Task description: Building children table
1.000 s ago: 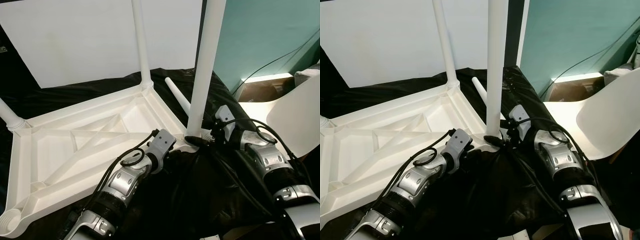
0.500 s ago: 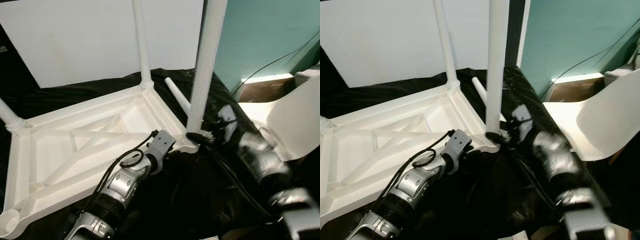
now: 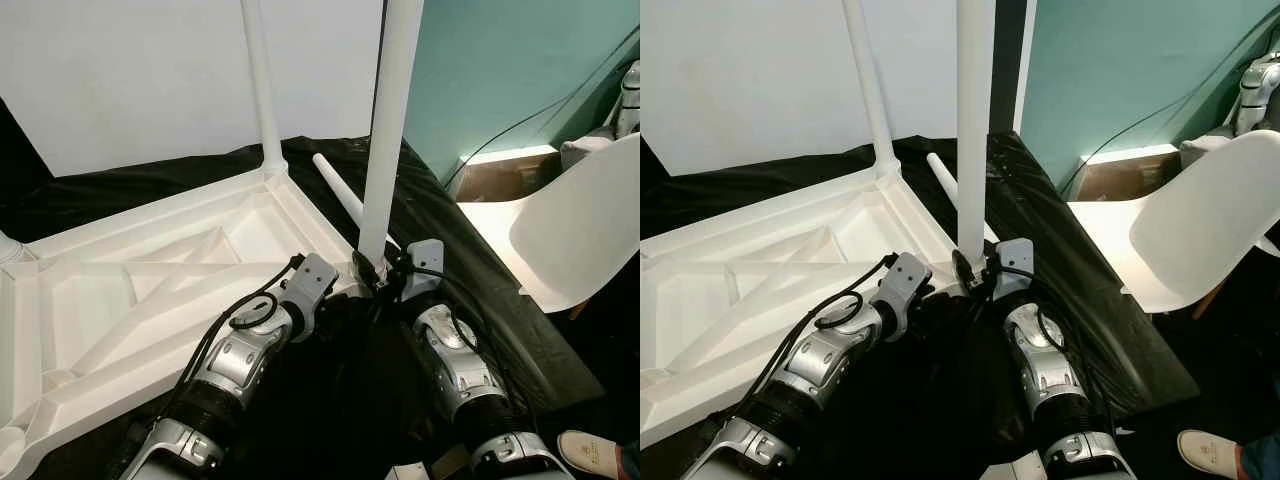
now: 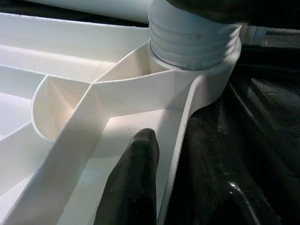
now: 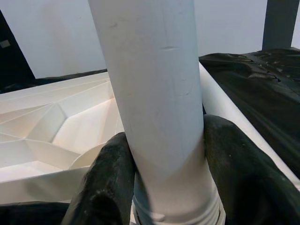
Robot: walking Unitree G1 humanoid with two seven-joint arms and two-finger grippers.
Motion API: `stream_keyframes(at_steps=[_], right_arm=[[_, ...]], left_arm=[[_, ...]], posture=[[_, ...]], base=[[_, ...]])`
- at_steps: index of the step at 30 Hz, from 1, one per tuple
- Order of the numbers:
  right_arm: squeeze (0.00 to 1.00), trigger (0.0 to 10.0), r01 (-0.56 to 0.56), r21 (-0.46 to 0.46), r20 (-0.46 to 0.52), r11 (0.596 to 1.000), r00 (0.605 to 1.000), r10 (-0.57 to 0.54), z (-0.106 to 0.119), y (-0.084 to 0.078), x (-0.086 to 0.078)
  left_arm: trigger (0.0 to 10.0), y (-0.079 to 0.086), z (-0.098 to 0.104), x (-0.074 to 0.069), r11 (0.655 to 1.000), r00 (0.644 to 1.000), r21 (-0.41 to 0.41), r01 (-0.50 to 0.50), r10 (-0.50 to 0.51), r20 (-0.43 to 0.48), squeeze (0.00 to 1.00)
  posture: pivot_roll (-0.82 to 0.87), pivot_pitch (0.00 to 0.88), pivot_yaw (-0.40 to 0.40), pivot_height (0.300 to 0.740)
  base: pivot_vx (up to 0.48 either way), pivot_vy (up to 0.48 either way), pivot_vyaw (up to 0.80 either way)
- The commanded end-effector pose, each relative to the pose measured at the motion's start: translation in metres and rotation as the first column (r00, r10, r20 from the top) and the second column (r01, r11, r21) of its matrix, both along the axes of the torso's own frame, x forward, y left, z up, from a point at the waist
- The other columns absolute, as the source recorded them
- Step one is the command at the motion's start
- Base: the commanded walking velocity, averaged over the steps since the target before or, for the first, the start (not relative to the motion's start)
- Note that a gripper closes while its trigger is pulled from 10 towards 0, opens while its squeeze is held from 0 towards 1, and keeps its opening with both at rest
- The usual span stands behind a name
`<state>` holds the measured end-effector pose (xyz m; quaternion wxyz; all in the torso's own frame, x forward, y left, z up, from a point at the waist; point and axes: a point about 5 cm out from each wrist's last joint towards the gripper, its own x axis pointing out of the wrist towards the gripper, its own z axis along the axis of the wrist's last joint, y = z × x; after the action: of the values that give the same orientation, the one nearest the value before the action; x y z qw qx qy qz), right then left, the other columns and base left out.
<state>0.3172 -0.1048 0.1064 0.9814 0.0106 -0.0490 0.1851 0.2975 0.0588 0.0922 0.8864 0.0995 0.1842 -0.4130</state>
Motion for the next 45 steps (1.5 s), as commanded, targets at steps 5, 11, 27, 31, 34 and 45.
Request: stream_keyframes(at_steps=[5,11,27,31,34,45], right_arm=[[1.0,10.0,-0.058,0.008,-0.062,0.998,0.996,0.059,-0.004,0.001,-0.001],[0.0,10.0,-0.268,-0.101,-0.045,0.958,0.963,0.265,0.003,-0.009,0.0],[0.0,0.0,-0.556,-0.286,-0.186,0.78,0.831,0.524,0.025,-0.041,0.021],[0.0,0.0,-0.565,-0.234,-0.237,0.791,0.822,0.517,0.013,-0.037,0.016],[0.0,0.0,-0.538,-0.202,-0.236,0.818,0.838,0.493,0.005,-0.033,0.012],[0.0,0.0,0.185,-0.034,-0.009,0.982,0.983,-0.186,-0.002,-0.03,0.003]], left_arm=[[10.0,-0.017,-0.037,-0.033,0.987,0.966,-0.011,0.158,-0.157,-0.208,0.0],[10.0,-0.019,-0.039,-0.036,0.986,0.963,-0.014,0.164,-0.163,-0.214,0.0],[10.0,-0.018,-0.036,-0.033,0.987,0.965,-0.011,0.162,-0.161,-0.205,0.0],[10.0,-0.016,-0.035,-0.032,0.988,0.968,-0.009,0.153,-0.152,-0.201,0.0],[10.0,-0.016,-0.035,-0.032,0.988,0.968,-0.009,0.151,-0.15,-0.2,0.0],[10.0,-0.015,-0.034,-0.031,0.988,0.968,-0.003,0.153,-0.15,-0.2,0.0]], posture=[[0.0,0.0,-0.003,0.74],[-0.01,0.0,-0.003,0.74],[-0.01,0.0,0.005,0.74],[0.0,0.0,0.001,0.74],[0.01,0.0,0.0,0.74],[0.01,0.0,0.01,0.74]], base=[[0.0,0.0,0.0],[0.0,0.0,0.0],[0.0,0.0,0.0],[0.0,0.0,0.0],[0.0,0.0,0.0],[0.0,0.0,0.0]])
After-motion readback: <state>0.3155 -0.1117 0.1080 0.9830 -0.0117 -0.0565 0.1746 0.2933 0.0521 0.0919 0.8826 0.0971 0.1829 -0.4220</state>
